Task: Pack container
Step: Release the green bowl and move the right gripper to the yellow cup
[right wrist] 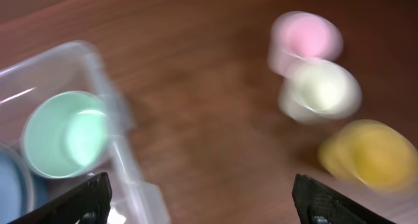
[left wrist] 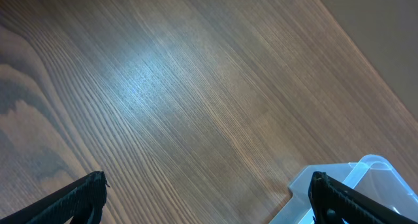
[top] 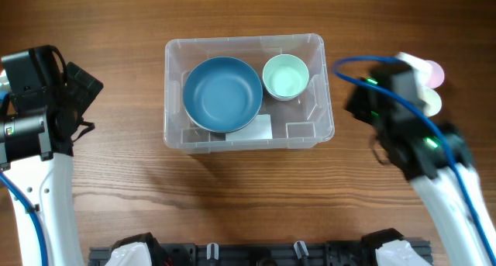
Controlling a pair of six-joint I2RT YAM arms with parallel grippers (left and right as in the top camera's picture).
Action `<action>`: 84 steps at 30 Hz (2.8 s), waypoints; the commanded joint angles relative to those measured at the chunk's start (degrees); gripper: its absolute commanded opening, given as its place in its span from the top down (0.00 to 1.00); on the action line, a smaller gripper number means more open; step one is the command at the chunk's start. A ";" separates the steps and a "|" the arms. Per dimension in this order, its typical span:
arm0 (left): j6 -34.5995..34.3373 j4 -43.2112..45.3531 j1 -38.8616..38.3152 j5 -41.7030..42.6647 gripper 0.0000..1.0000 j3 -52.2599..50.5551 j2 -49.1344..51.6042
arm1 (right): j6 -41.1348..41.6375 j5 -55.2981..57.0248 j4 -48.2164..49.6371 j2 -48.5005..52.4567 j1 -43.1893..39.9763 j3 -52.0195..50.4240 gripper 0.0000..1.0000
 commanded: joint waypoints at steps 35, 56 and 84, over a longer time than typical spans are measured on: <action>-0.11 0.11 0.37 -0.09 0.00 0.90 -0.24 | -2.40 -17.22 -3.39 12.55 -49.11 -5.18 0.30; -0.11 0.11 0.37 -0.09 0.00 0.90 -0.24 | 1.01 -19.15 7.91 16.55 -49.27 -14.19 0.35; -0.11 0.11 0.37 -0.09 0.00 0.90 -0.24 | 1.90 -20.61 7.78 22.47 -49.27 -14.21 0.96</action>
